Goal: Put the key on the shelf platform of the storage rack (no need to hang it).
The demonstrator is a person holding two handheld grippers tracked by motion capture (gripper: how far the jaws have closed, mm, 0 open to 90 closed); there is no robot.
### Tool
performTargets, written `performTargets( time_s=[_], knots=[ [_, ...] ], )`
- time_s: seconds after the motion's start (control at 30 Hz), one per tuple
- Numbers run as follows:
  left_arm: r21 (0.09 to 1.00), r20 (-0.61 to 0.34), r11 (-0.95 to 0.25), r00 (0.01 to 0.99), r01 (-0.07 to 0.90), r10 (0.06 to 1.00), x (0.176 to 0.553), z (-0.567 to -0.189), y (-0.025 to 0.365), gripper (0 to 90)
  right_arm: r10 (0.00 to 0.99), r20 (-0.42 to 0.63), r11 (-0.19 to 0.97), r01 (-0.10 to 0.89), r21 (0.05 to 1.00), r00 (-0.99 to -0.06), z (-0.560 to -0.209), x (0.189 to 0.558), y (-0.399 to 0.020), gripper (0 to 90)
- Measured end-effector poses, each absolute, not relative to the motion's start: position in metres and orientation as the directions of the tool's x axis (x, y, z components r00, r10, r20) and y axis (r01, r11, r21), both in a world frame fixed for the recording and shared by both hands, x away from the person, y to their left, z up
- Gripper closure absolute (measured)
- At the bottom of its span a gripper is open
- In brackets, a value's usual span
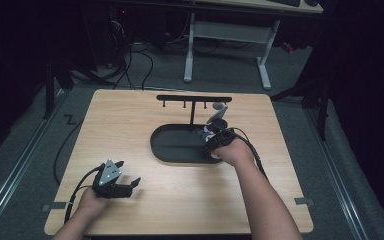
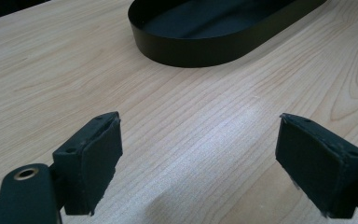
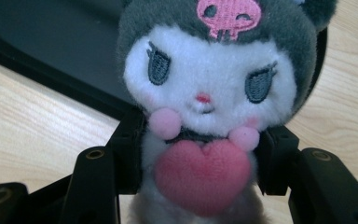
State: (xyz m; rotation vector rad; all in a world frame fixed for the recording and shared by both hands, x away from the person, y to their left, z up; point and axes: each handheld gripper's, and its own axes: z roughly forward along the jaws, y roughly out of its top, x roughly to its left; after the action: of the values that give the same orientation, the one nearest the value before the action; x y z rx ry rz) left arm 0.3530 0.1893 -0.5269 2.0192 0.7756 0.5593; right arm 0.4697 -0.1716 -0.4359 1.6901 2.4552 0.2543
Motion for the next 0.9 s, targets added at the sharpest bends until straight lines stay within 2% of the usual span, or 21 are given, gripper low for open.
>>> performTargets(
  time_s=[0.47, 0.9],
  knots=[
    [0.853, 0.084, -0.416, 0.704, 0.315, 0.706, 0.354, -0.527, 0.19, 15.4, 0.937, 0.006, 0.339, 0.914, 0.223, -0.349, -0.453, 0.488, -0.161, 45.5],
    [0.854, 0.084, -0.415, 0.703, 0.315, 0.706, 0.353, -0.527, 0.19, 15.4, 0.947, -0.01, 0.314, 0.923, 0.224, -0.32, -0.463, 0.497, -0.161, 45.4]
  ],
)
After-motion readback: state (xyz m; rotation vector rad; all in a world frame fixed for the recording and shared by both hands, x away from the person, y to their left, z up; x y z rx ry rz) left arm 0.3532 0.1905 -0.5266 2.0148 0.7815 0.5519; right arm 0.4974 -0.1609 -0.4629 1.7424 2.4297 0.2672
